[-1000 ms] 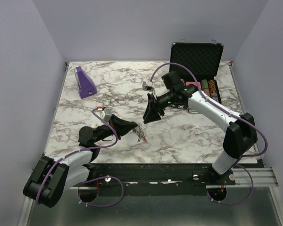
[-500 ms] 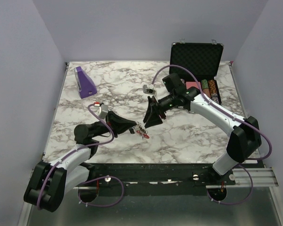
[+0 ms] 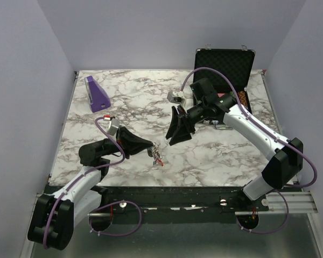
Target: Put the keys on the keyring
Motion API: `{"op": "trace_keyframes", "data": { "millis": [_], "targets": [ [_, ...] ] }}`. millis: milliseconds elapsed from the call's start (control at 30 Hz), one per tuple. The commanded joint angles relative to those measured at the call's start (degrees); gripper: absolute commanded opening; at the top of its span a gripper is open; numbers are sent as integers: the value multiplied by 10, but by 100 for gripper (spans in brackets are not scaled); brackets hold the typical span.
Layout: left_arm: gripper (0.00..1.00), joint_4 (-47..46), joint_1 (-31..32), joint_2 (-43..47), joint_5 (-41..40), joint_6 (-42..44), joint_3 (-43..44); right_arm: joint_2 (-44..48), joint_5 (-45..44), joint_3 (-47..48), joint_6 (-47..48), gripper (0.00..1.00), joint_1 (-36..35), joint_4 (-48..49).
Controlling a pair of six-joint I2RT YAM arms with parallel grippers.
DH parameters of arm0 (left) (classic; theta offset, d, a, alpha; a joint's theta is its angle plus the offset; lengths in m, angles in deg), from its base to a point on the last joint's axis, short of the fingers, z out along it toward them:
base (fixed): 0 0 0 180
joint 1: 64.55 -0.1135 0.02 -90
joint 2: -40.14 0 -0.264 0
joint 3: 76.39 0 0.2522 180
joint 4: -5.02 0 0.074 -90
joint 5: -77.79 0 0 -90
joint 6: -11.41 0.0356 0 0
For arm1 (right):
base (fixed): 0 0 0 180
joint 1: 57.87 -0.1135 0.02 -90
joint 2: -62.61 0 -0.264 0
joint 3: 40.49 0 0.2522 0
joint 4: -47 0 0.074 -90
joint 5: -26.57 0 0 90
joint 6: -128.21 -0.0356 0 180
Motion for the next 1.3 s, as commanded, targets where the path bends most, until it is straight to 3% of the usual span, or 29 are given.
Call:
{"op": "trace_keyframes", "data": {
  "millis": [0, 267, 867, 1267],
  "targets": [
    [0, -168, -3, 17, 11, -22, 20, 20, 31, -18, -84, 52, -25, 56],
    [0, -167, -3, 25, 6, -29, 20, 14, -25, -22, -126, 48, -44, 113],
    [0, -167, -3, 28, -2, -33, 16, -5, -76, -11, -129, 42, -73, 133],
    [0, -167, -3, 31, -14, -27, 10, -11, -79, -9, -126, 10, -80, 129]
  ]
}}
